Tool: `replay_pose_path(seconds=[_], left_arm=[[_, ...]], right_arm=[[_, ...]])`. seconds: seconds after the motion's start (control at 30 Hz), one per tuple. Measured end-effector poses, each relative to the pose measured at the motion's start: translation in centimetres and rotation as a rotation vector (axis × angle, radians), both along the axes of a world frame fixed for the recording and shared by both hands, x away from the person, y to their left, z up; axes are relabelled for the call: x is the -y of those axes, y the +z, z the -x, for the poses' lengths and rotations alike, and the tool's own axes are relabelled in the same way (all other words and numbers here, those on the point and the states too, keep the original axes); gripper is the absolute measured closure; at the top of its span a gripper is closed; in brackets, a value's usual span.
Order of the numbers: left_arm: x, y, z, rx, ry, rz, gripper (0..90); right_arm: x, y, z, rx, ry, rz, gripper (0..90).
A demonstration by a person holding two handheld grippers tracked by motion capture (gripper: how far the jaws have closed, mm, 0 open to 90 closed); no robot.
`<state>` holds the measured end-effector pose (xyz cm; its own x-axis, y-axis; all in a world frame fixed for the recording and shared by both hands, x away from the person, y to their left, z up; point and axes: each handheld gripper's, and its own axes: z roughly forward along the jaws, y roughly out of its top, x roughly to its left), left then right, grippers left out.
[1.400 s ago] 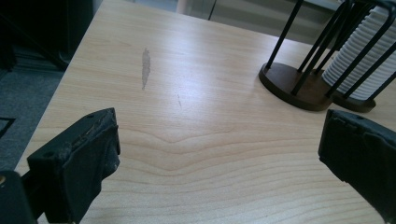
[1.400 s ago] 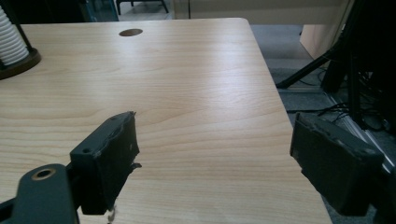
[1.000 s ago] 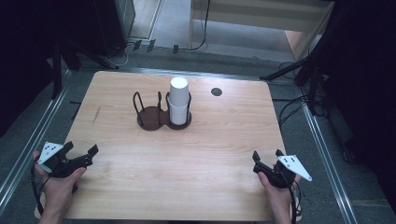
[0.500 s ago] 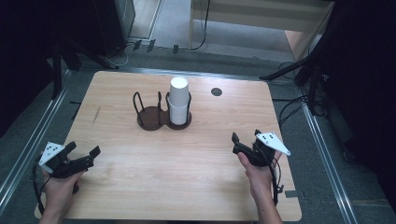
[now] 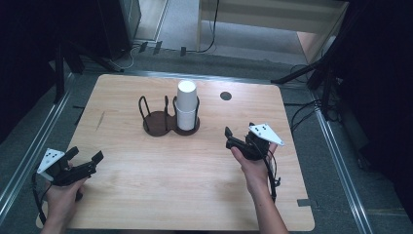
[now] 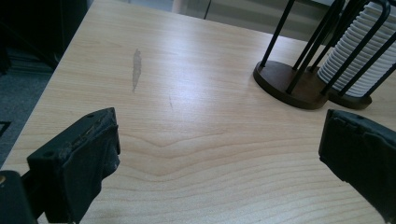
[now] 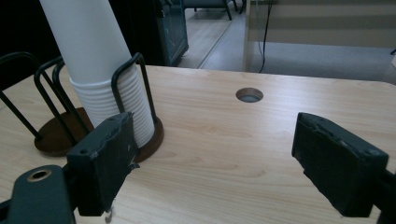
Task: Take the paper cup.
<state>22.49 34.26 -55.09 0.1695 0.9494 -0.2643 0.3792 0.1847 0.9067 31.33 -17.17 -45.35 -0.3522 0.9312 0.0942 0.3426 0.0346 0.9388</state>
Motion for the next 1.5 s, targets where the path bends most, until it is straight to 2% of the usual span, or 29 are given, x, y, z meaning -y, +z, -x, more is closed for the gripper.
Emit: replay_pose_path(seconds=[0.1,0.2,0.23,0.43,0.67,0.8,0.97,1.23,1.5], left_arm=[[0.1,0.0,0.1,0.008,-0.005,-0.006,0.0],[0.2,0.0,0.0,-0.011,-0.006,-0.016,0.0],[0.2,0.1,-0.2,-0.045,-0.013,-0.037,0.0],[0.4,0.1,-0.1,-0.045,-0.024,-0.049,0.0],[0.5,0.1,0.0,-0.039,-0.012,-0.064,0.0],[0.4,0.1,0.0,-0.037,-0.001,-0.05,0.0],[0.3,0.0,0.1,-0.038,0.015,-0.034,0.0],[0.4,0.1,0.1,-0.035,0.012,-0.044,0.0],[0.3,0.1,0.1,-0.033,0.013,-0.037,0.0]], right_arm=[[-0.7,0.5,-0.5,0.0,0.01,0.0,13.7],[-1.4,1.0,-1.0,0.008,0.019,0.001,13.7],[-1.7,1.1,-1.1,0.012,0.023,0.003,13.7],[-3.1,1.8,-1.8,0.022,0.042,0.002,13.7],[-5.2,2.6,-2.8,0.028,0.069,-0.006,13.7],[-6.2,2.9,-3.4,0.027,0.08,-0.014,13.7],[-7.3,2.9,-3.9,0.022,0.101,-0.027,13.7],[-9.4,2.7,-4.9,0.024,0.136,-0.022,13.7],[-11.8,1.5,-6.4,0.006,0.149,-0.022,13.7]])
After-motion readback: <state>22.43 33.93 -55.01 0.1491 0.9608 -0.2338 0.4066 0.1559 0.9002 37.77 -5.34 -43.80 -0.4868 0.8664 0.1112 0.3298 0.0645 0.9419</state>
